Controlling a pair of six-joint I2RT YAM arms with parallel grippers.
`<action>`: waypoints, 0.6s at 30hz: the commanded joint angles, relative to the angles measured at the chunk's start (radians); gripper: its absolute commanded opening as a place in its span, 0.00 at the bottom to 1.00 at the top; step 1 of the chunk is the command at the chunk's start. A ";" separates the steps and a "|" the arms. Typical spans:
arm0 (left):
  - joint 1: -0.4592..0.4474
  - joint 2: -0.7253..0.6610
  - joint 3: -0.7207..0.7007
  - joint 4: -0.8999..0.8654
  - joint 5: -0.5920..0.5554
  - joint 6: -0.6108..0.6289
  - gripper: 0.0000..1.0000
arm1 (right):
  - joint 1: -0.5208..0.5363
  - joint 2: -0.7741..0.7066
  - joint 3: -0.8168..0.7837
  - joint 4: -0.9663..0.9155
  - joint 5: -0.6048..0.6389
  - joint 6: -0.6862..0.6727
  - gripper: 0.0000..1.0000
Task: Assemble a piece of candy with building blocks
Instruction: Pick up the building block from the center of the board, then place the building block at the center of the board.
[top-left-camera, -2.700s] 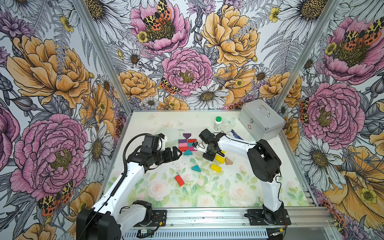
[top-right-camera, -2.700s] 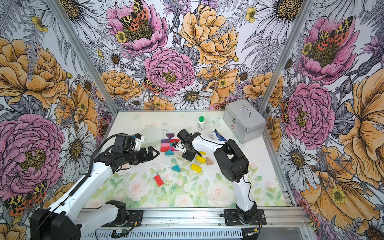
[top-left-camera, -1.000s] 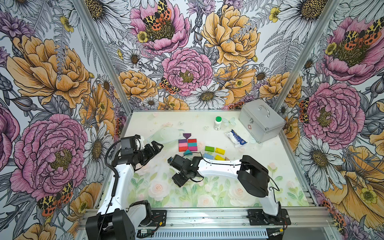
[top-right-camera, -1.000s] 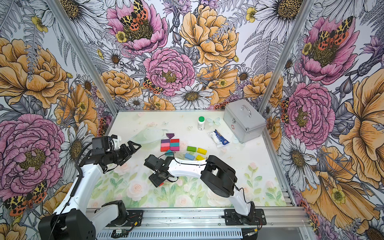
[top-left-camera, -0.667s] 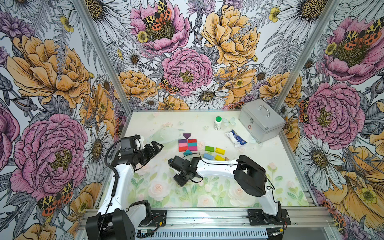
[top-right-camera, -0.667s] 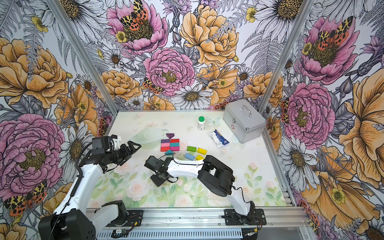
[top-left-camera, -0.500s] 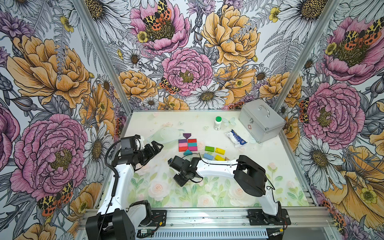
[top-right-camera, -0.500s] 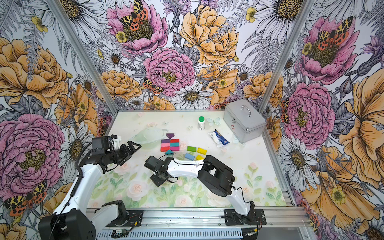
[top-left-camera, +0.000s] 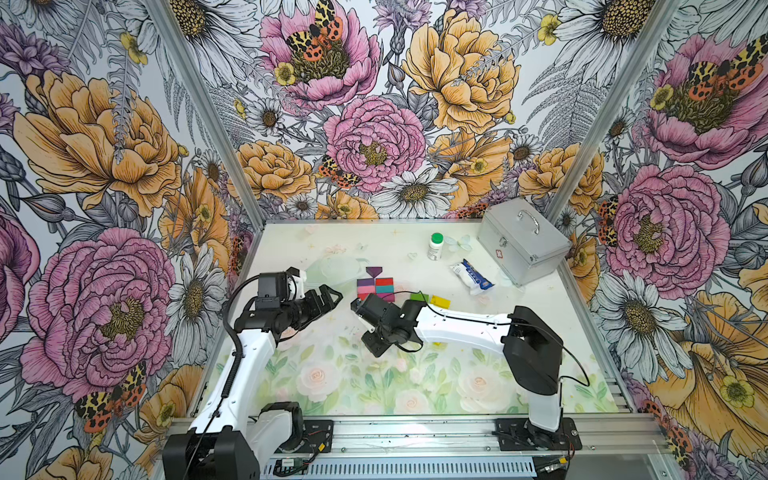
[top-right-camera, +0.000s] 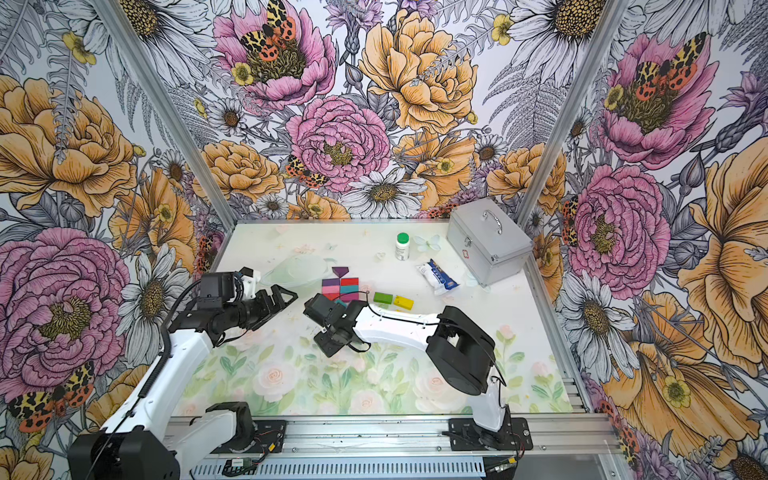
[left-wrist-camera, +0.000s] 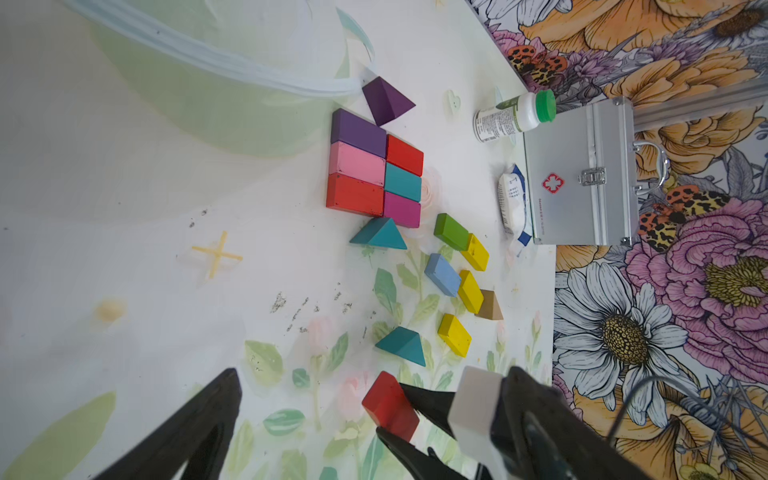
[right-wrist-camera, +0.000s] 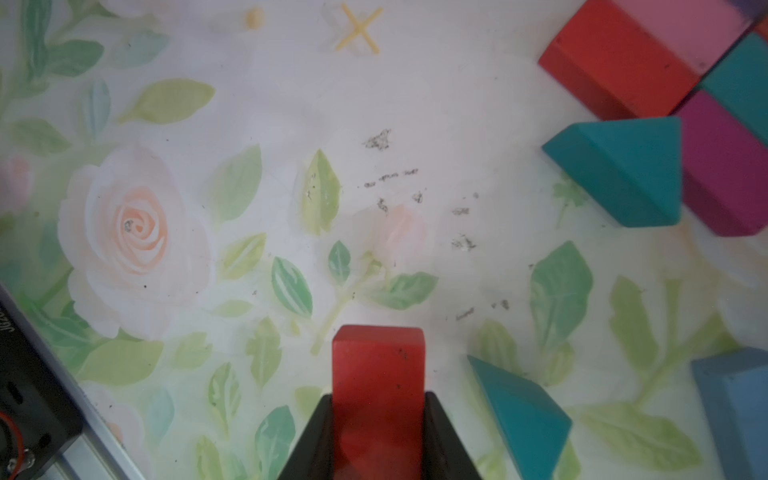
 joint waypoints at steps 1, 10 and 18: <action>-0.055 -0.045 0.008 0.027 -0.038 0.032 0.99 | -0.041 -0.104 -0.031 -0.022 0.001 -0.043 0.18; -0.283 -0.134 0.041 0.008 -0.081 0.100 0.99 | -0.189 -0.191 -0.117 -0.133 0.028 -0.222 0.20; -0.389 -0.125 0.032 0.008 -0.087 0.059 0.99 | -0.220 -0.057 -0.052 -0.130 0.010 -0.329 0.20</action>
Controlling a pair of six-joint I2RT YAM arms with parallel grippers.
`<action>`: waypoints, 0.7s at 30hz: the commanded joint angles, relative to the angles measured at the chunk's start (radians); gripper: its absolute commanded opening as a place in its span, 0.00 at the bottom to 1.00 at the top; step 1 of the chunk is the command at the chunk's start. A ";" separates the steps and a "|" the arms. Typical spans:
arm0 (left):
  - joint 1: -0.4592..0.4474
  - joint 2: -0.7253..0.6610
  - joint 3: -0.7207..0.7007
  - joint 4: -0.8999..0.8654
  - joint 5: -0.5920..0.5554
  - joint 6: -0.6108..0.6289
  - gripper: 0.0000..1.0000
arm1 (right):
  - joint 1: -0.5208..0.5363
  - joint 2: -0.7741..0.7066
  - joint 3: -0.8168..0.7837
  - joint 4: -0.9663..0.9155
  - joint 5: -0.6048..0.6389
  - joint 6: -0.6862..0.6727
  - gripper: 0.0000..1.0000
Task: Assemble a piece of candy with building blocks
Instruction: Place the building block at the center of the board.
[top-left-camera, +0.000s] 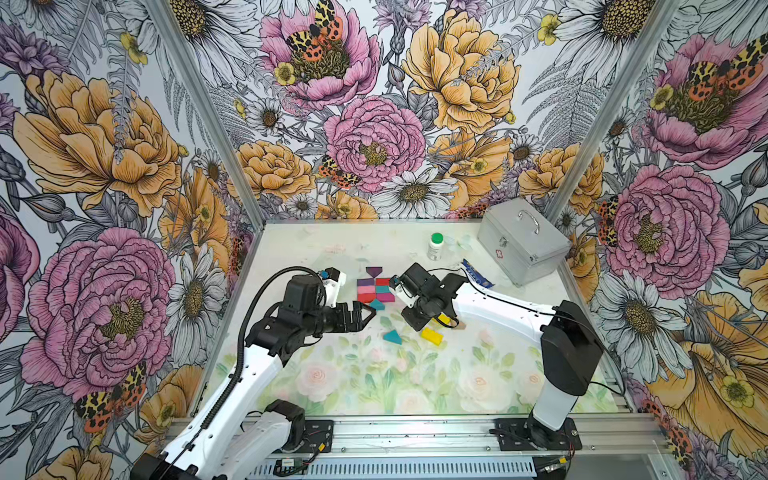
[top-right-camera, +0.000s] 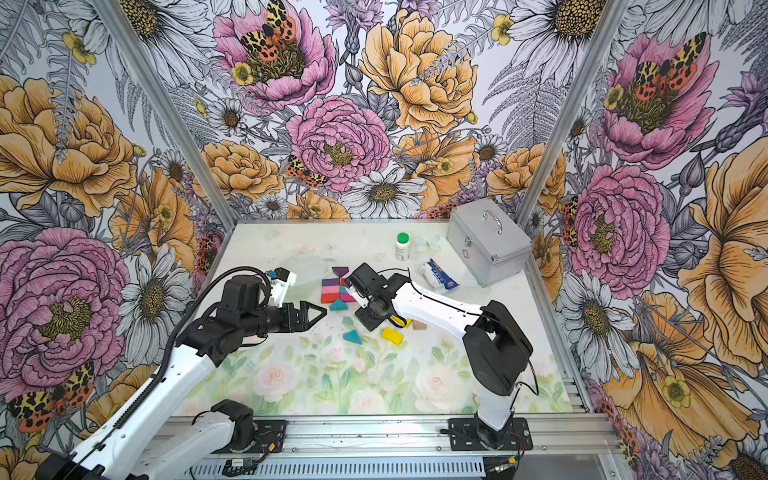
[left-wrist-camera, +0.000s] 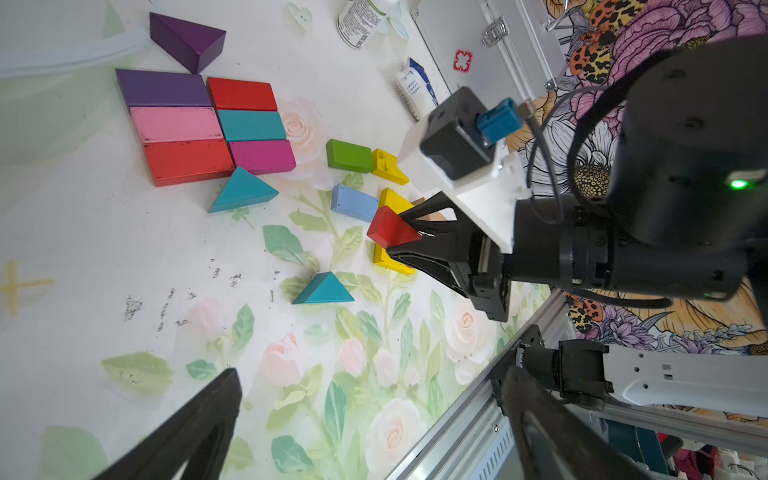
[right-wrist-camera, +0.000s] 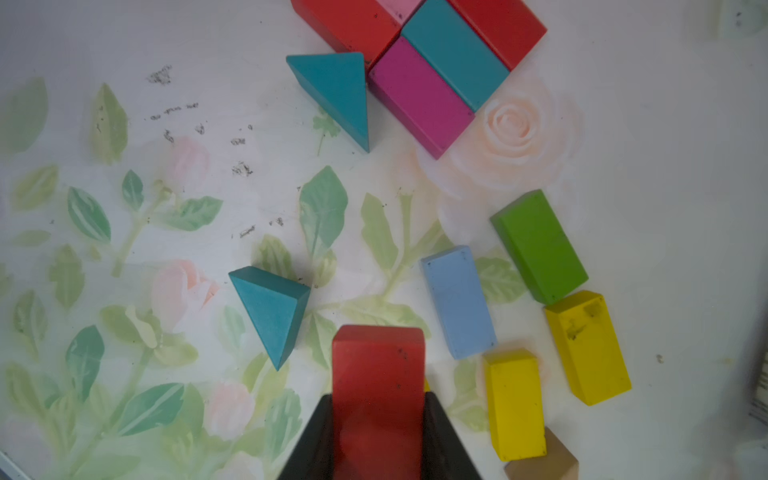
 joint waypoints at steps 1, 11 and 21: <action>-0.030 -0.005 0.003 0.009 -0.039 -0.004 0.99 | 0.003 0.068 0.052 0.002 -0.010 -0.063 0.20; -0.041 0.028 -0.002 0.009 -0.045 0.007 0.99 | -0.003 0.147 0.050 0.012 -0.003 -0.081 0.20; -0.042 0.040 0.001 0.014 -0.050 0.002 0.99 | -0.004 0.184 0.037 0.040 0.023 -0.101 0.20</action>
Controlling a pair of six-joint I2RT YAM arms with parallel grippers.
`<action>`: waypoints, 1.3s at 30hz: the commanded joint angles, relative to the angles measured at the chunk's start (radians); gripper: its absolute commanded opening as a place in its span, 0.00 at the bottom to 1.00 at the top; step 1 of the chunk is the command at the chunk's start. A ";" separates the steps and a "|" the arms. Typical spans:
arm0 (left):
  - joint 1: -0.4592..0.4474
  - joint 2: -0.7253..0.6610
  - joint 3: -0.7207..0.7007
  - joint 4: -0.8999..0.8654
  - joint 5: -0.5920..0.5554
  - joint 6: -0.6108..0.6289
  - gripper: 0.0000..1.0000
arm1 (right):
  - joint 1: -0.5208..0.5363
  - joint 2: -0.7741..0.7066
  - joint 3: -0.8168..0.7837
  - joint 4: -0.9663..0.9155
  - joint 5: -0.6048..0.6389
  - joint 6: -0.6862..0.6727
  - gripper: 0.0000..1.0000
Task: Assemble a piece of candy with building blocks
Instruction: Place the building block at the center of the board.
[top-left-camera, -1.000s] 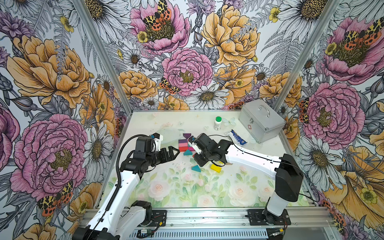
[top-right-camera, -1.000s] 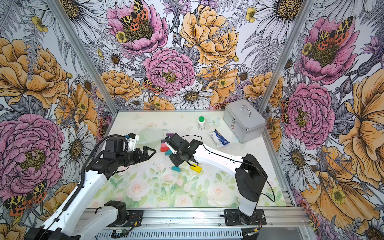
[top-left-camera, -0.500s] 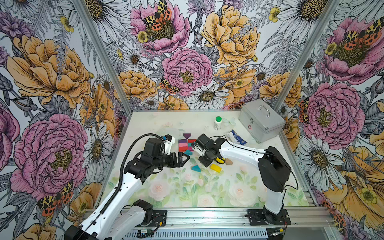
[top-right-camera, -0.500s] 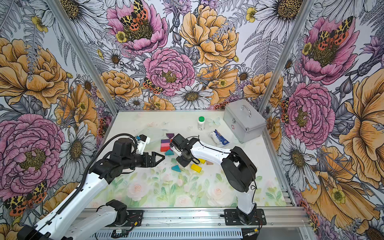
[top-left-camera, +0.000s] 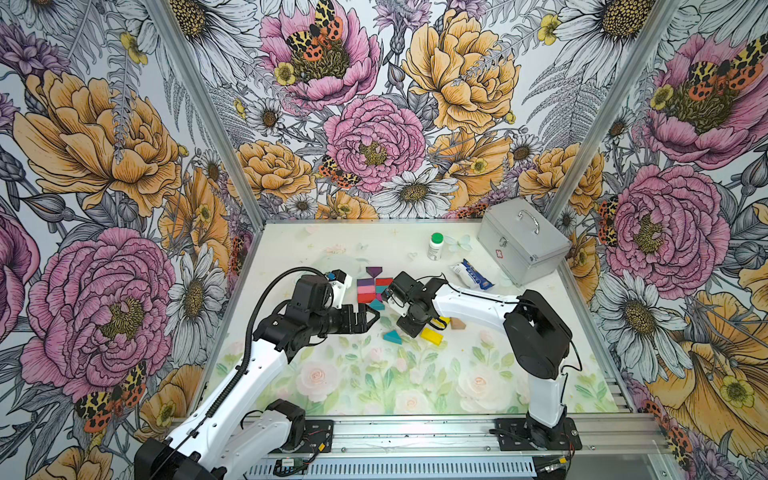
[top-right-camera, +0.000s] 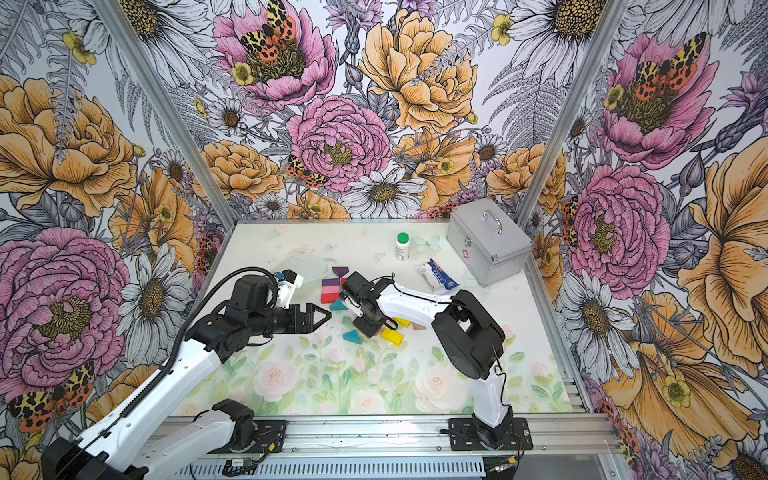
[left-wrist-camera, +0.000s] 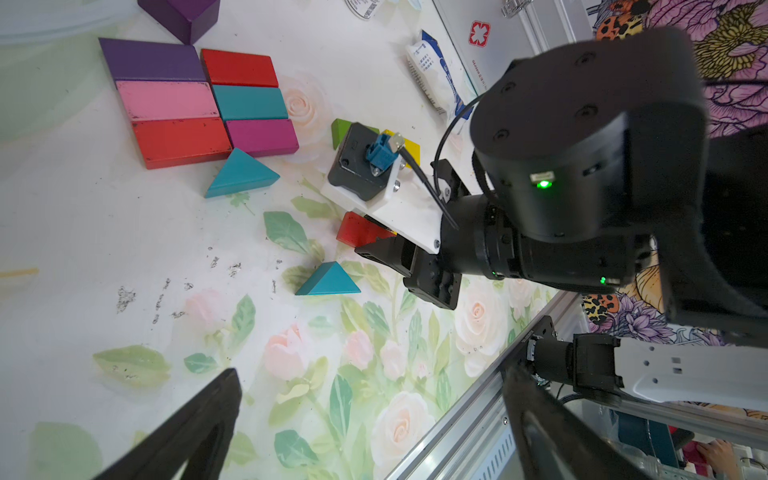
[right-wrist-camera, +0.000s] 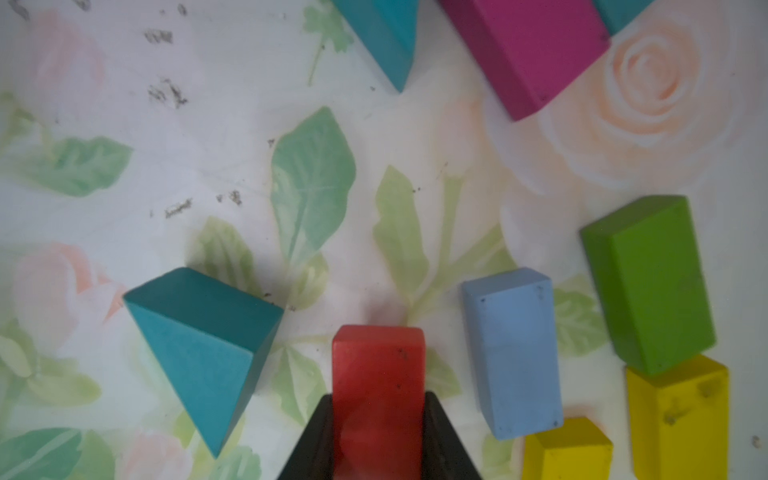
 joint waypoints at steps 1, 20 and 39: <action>-0.006 -0.009 0.001 0.013 -0.017 0.001 0.99 | -0.004 0.028 0.009 0.037 0.022 -0.016 0.20; -0.006 0.028 0.000 0.033 -0.026 0.000 0.98 | -0.058 0.077 0.007 0.075 0.051 -0.111 0.20; -0.008 0.063 0.009 0.055 -0.027 -0.009 0.99 | -0.097 0.069 0.011 0.085 0.044 -0.204 0.29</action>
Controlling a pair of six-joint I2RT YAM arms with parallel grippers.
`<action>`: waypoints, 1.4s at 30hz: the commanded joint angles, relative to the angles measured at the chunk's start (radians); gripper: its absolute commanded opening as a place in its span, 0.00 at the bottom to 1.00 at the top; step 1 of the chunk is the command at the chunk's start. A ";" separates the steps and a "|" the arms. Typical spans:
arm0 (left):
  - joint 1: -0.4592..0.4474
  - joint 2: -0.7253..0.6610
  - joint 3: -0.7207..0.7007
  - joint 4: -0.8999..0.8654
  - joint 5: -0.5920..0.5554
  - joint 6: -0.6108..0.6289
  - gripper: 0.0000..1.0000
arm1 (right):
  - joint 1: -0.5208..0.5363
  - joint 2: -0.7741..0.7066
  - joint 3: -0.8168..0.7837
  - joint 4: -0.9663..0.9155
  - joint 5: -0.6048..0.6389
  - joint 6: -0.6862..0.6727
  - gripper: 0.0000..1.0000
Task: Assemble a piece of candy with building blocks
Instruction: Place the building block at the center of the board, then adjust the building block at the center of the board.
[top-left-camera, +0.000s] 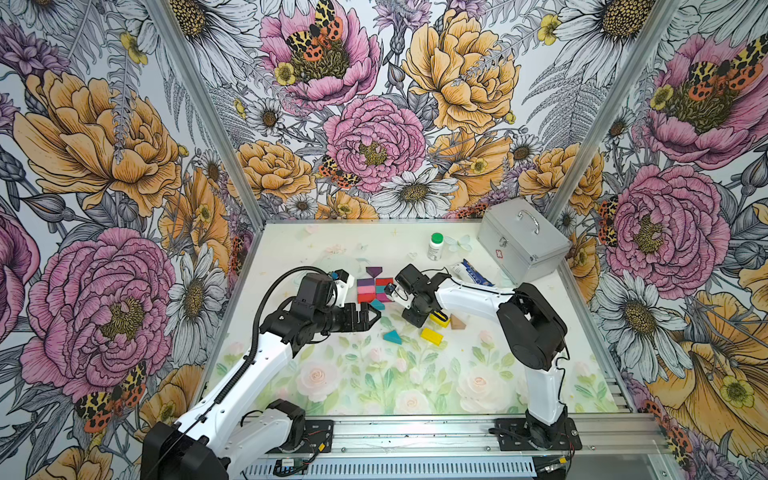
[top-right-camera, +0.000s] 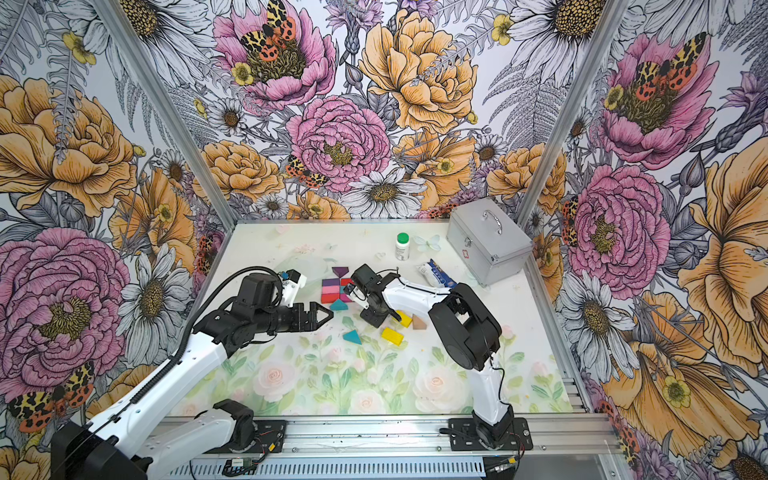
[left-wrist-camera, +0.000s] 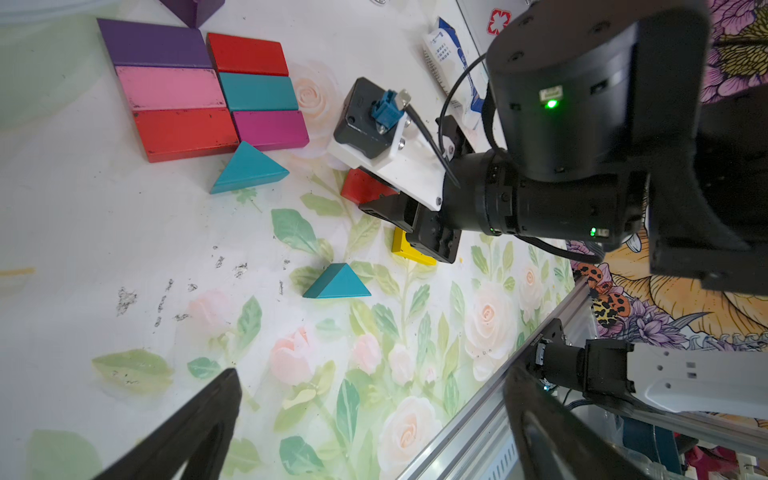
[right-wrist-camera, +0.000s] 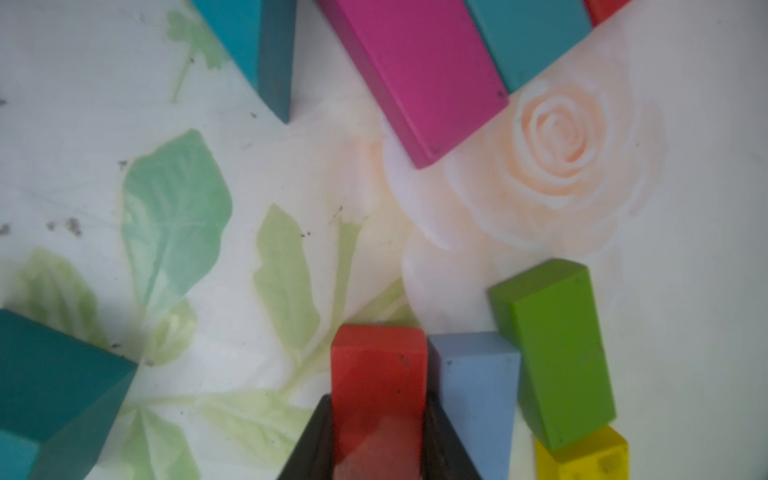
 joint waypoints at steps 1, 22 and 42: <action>-0.009 0.001 0.009 0.031 -0.020 -0.009 0.99 | -0.008 0.009 0.007 -0.013 0.012 -0.018 0.31; -0.013 -0.051 -0.007 0.038 -0.018 -0.015 0.99 | 0.011 -0.354 -0.175 -0.017 -0.091 0.209 0.46; -0.022 -0.058 -0.011 0.042 -0.017 -0.023 0.99 | 0.128 -0.278 -0.375 0.092 -0.116 0.510 0.48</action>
